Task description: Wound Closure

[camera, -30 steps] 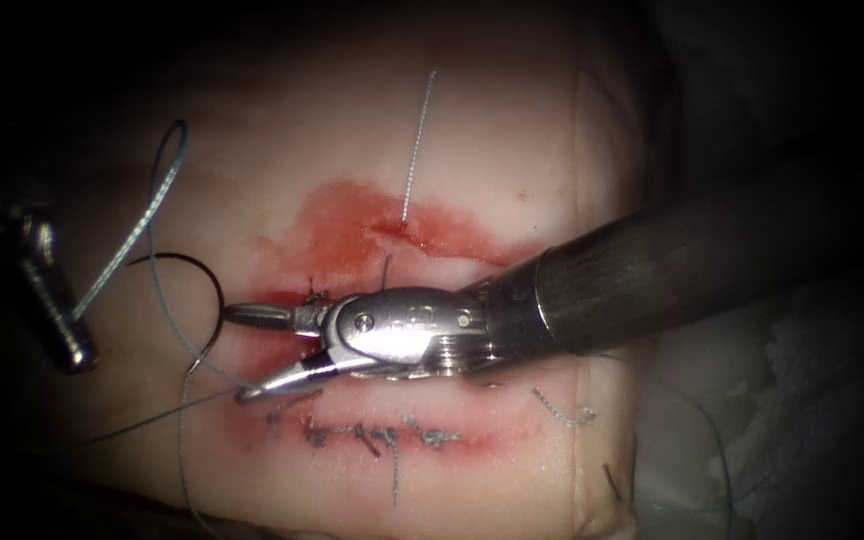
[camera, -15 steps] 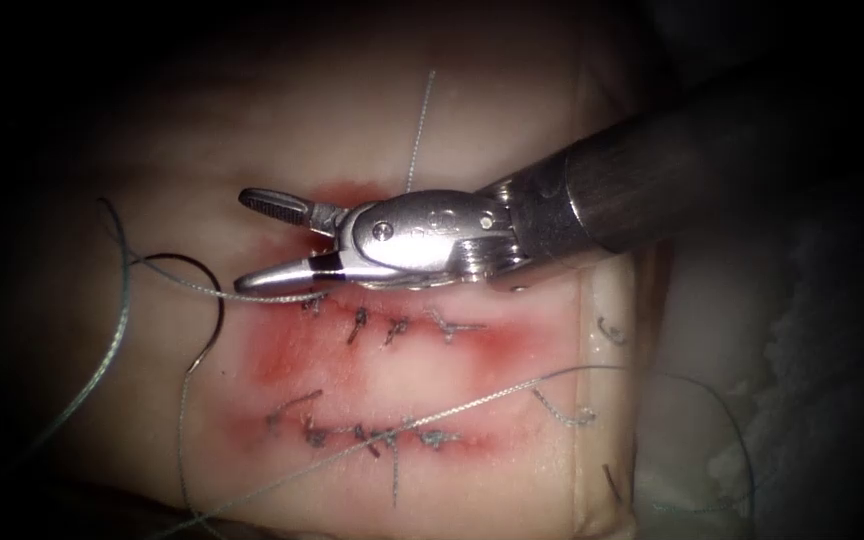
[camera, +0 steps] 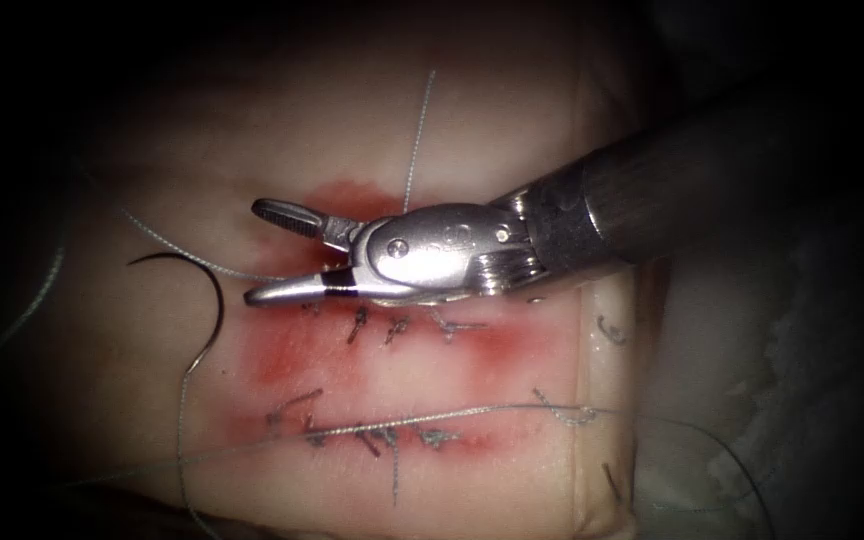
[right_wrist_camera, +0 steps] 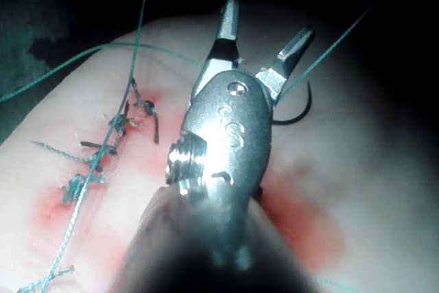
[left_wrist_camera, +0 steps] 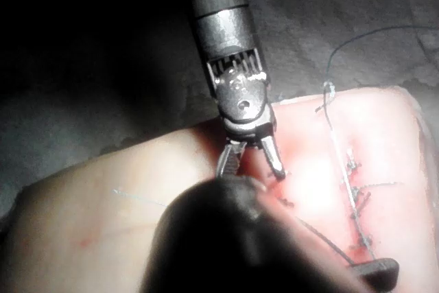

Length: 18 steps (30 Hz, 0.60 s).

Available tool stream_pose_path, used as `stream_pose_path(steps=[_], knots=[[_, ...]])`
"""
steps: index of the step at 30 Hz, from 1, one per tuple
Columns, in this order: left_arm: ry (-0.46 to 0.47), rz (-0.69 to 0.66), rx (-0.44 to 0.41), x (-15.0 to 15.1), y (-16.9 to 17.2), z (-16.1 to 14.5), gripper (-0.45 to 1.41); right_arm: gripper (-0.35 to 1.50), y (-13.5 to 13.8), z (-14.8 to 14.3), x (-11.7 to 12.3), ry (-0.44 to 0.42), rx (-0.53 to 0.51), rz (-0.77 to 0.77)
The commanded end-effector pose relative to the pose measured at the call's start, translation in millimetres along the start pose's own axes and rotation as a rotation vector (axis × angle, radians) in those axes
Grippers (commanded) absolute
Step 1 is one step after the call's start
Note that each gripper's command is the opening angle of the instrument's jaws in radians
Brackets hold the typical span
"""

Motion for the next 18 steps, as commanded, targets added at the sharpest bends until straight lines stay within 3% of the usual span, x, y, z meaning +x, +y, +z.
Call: stream_pose_path(steps=[1,3,6,8,9,14,15,18], knots=[[-0.006,0.019,-0.013,-1.4,0.0,-0.4,-0.45,0.73,1.1,0.3,1.3,0.014,-0.011,0.009],[-0.035,0.079,-0.008,-3.2,-1.4,-1.0,-0.45,0.69,2.1,0.0,3.0,0.07,-0.018,0.015],[-0.039,0.092,-0.015,-3.7,-3.0,-0.6,-0.45,0.69,2.4,0.1,4.0,0.103,-0.019,0.005],[-0.02,0.103,-0.067,-3.9,-5.2,1.1,-0.45,1.01,1.7,0.5,4.6,0.116,-0.022,-0.004],[-0.02,0.103,-0.067,-3.9,-5.2,1.1,-0.45,1.01,1.7,0.5,4.6,0.116,-0.022,-0.004],[0.065,0.076,-0.286,-3.0,-7.6,3.2,-0.45,1.05,-1.3,1.9,3.1,0.114,0.031,-0.118],[0.11,0.045,-0.426,-2.2,-7.7,3.0,-0.45,1.06,-2.4,2.5,2.6,0.121,0.091,-0.167],[0.145,0.012,-0.503,-0.8,-7.3,2.0,-0.45,1.13,-3.5,2.9,2.2,0.126,0.143,-0.235]])
